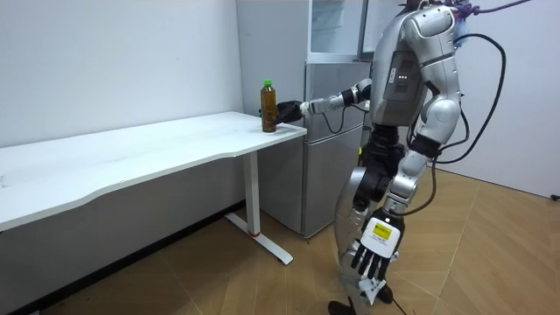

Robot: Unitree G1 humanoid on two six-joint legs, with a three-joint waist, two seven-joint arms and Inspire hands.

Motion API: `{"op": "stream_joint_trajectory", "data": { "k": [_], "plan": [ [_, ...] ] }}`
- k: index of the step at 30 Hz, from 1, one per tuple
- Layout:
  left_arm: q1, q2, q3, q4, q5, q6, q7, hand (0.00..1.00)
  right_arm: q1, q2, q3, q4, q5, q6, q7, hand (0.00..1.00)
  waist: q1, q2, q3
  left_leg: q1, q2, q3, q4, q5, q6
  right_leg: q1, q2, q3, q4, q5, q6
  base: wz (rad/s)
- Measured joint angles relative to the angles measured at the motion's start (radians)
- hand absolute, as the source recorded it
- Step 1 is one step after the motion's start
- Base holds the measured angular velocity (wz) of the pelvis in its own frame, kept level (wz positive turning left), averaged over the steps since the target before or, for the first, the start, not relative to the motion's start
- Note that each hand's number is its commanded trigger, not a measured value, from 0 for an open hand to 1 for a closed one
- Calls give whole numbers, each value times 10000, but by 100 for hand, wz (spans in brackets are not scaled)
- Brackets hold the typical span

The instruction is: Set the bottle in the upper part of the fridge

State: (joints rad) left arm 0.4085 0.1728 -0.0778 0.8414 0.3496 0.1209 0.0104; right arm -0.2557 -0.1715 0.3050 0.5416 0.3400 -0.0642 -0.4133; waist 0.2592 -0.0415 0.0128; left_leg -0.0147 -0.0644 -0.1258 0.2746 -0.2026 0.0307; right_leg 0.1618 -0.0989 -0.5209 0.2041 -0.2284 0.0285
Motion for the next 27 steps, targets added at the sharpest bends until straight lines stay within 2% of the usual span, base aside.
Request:
{"op": "stream_joint_trajectory", "data": {
  "k": [9, 16, 20, 23, 27],
  "plan": [
    [351, 33, -40, -80, -446, 31, -12, 0, -252, -14, -27, 6, 45, 2, -327, 0, -23, -51, 1, -43, -36, -137, 27, 3, -1, 35, 10, -59, 0, 0, 1, 4],
    [369, 50, -37, -57, -449, 29, -7, 0, -292, -144, -53, 5, 254, 1, -737, 0, 16, -46, 59, -109, -39, -264, 132, 3, -2, 58, 11, -103, -5, -8, 14, 5],
    [370, 97, -32, 18, -450, 23, -7, 0, -433, -270, -137, 6, 638, 0, -1008, 0, 51, -78, 60, -113, -84, -288, 161, 6, -6, 85, 8, -166, -11, -10, 16, 2],
    [368, 116, -32, 38, -449, 28, -3, 0, -485, -332, -152, 7, 889, -1, -1245, 0, 66, -153, 20, -115, -140, -428, 174, 28, -5, 145, -12, -302, -19, -21, 35, 14],
    [370, 117, -35, 76, -450, 55, 16, 0, -496, -336, -151, 11, 924, -1, -1349, 0, 227, -169, 11, -111, -171, -491, 186, 36, 6, 186, -30, -363, -13, -18, 41, 5]
  ]
}}
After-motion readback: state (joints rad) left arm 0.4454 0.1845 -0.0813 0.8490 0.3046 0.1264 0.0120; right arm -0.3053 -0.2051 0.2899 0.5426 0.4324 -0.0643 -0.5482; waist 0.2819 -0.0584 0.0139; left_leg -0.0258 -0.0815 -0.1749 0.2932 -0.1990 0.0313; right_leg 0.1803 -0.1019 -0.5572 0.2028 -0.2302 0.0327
